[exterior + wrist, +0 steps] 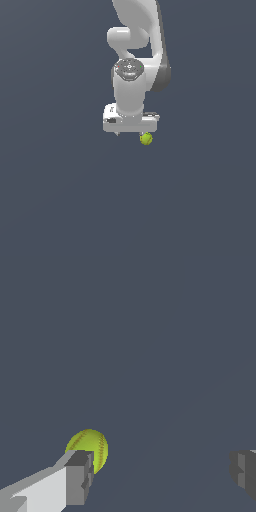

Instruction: Pick up the object and move it to a goal position.

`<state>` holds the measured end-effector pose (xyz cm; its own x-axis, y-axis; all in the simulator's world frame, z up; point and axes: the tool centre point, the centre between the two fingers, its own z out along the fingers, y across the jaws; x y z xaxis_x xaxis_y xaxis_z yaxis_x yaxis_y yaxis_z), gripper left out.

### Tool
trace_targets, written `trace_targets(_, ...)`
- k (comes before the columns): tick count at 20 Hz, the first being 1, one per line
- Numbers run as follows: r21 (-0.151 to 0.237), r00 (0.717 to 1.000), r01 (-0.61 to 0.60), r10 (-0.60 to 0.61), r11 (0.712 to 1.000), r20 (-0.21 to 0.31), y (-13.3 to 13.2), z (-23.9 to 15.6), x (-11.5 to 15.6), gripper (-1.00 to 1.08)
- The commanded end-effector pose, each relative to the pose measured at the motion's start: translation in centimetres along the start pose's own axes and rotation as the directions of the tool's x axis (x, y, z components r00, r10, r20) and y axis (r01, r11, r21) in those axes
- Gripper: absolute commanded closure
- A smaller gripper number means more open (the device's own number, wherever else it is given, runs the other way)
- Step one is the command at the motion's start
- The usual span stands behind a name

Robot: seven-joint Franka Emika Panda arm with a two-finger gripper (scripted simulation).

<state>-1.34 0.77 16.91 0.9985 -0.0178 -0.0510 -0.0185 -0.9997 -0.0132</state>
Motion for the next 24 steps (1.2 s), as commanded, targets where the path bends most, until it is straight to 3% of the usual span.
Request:
trace_targets(1,0.000,1.000,0.000,0.000,1.000,0.000,0.0,0.0,0.0,-0.92)
trace_targets(14,0.017,1.000,0.011,-0.011,1.000,0.025,0.6,0.9,-0.5,-0.92)
trace_targets(24,0.006,0.999,-0.035,0.035,0.999,0.009,-1.7,2.7,-1.5,-0.92)
